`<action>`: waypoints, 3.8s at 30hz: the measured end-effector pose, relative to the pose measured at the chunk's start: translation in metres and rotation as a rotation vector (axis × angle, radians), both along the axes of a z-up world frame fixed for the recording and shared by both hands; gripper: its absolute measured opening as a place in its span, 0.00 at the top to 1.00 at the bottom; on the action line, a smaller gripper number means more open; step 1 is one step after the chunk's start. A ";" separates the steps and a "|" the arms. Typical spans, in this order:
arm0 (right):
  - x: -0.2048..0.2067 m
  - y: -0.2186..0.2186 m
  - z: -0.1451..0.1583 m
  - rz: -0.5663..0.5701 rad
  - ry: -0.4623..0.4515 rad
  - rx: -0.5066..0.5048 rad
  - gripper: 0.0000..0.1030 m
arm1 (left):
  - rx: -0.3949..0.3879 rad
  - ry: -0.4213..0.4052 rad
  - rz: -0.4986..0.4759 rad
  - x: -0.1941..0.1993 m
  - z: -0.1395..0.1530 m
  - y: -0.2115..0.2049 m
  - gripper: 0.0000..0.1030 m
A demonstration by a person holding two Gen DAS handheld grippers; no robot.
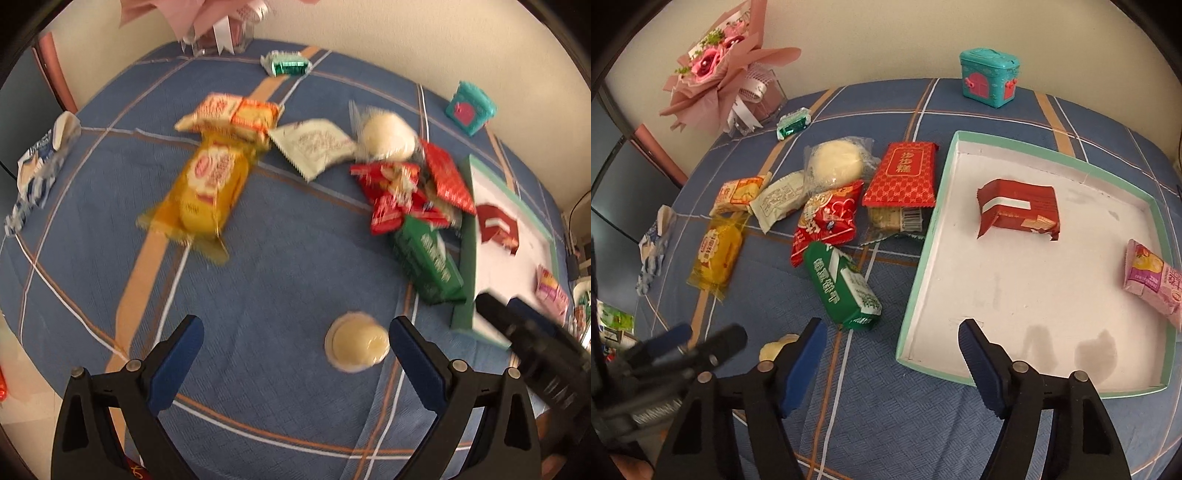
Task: Organize snacks
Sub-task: 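Move both grippers back toward the remaining snacks, then grasp the cream bun cup with the left gripper while the right grasps the green cake pack, then lift both held snacks and carry them toward the white tray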
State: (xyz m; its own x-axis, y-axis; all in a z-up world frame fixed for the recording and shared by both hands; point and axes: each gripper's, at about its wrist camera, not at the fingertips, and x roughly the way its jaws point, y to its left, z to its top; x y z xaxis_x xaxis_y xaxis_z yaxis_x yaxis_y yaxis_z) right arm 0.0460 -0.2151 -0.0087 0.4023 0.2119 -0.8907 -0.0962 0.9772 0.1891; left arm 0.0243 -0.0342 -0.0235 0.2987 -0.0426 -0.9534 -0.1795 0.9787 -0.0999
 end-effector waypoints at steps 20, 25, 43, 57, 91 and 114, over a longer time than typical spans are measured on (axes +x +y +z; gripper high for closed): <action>0.022 0.028 -0.004 0.145 -0.012 0.053 0.58 | -0.006 0.123 -0.162 -0.003 -0.040 -0.059 0.34; 0.027 0.040 -0.017 0.178 0.010 0.023 0.63 | -0.001 0.134 -0.168 -0.003 -0.050 -0.069 0.38; 0.023 0.036 -0.030 0.166 0.041 0.032 0.73 | -0.013 0.079 -0.120 0.006 -0.055 -0.057 0.59; -0.005 0.014 -0.031 0.110 0.106 0.046 0.75 | -0.010 0.038 -0.075 0.004 -0.047 -0.017 0.59; -0.004 0.020 -0.037 0.128 0.137 0.031 0.75 | 0.147 -0.014 -0.178 0.039 -0.038 -0.058 0.58; -0.007 0.001 0.015 0.072 -0.026 0.126 0.75 | 0.156 -0.180 -0.054 0.017 0.041 -0.031 0.58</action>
State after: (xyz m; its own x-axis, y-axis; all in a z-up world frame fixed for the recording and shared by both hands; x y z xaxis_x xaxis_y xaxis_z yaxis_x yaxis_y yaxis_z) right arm 0.0390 -0.2144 0.0068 0.4045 0.3508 -0.8446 -0.1721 0.9362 0.3065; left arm 0.0412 -0.0654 0.0176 0.4659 0.0805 -0.8812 -0.1191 0.9925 0.0277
